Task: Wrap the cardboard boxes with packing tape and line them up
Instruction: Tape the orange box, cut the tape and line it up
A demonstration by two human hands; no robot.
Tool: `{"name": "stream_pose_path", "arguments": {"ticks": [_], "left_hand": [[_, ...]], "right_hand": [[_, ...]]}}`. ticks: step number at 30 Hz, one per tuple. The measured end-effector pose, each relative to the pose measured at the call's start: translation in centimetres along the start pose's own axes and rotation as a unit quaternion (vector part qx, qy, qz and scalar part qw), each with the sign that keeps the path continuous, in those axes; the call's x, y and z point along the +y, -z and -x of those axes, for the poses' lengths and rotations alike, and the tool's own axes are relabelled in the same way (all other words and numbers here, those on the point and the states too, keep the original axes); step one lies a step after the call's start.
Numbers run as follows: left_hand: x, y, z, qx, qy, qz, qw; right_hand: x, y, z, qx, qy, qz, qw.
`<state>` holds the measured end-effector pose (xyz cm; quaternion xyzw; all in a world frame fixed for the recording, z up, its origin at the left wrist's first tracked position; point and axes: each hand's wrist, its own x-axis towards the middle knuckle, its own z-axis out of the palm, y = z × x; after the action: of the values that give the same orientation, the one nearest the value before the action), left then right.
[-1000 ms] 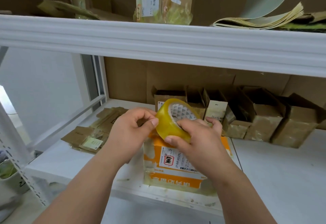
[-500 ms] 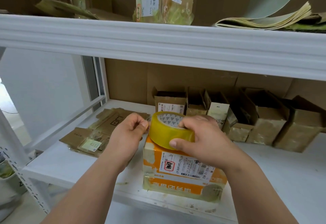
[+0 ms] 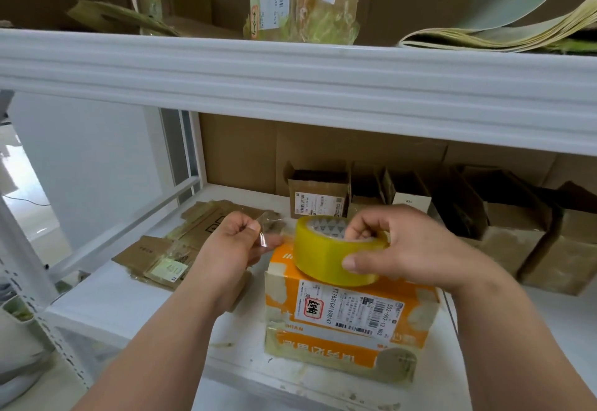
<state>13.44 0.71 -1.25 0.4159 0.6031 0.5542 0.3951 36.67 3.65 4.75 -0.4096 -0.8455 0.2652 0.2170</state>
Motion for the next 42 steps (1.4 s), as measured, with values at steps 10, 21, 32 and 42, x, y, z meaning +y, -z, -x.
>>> {"name": "stream_pose_path", "arguments": {"ticks": [10, 21, 32, 42], "left_hand": [[-0.8, -1.3, 0.6, 0.054, -0.098, -0.120, 0.987], [-1.0, -1.9, 0.1, 0.080, -0.031, -0.092, 0.992], [-1.4, -3.2, 1.1, 0.113, -0.043, -0.035, 0.992], [-1.7, -3.7, 0.9, 0.124, -0.042, -0.044, 0.990]], "right_hand": [[1.8, 0.1, 0.5, 0.062, 0.055, -0.020, 0.996], [1.9, 3.8, 1.3, -0.012, 0.004, -0.002, 1.000], [4.0, 3.2, 2.3, -0.018, 0.012, 0.007, 1.000], [5.6, 6.2, 3.8, 0.056, 0.043, -0.068, 0.995]]}}
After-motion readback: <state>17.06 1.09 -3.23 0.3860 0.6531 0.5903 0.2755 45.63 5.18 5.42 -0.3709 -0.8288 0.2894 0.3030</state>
